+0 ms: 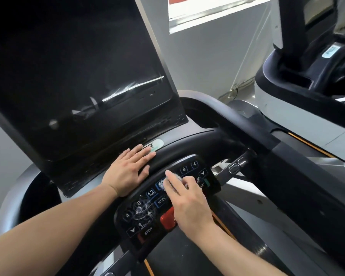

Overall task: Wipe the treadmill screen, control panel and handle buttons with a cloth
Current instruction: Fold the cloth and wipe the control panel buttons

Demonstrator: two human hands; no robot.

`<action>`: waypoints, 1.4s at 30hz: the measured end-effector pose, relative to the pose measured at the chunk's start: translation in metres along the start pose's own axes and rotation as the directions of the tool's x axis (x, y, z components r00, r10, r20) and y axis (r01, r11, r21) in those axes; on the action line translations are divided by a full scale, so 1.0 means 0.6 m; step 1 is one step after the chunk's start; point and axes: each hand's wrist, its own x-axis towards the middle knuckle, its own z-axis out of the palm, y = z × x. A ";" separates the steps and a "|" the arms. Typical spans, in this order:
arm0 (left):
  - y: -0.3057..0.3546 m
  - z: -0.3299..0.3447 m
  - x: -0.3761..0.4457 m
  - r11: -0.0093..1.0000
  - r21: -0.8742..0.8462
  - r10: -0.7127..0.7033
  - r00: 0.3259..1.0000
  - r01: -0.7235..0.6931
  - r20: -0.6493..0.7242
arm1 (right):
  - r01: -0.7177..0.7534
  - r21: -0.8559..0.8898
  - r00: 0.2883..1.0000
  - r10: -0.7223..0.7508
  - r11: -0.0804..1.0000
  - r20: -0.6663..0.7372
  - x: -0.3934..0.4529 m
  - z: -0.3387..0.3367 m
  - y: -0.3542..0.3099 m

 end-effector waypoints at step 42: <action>0.003 -0.005 0.002 1.000 -0.016 0.013 1.000 -0.013 0.003 | -0.008 0.007 0.996 0.008 1.000 -0.088 0.033 -0.008 0.041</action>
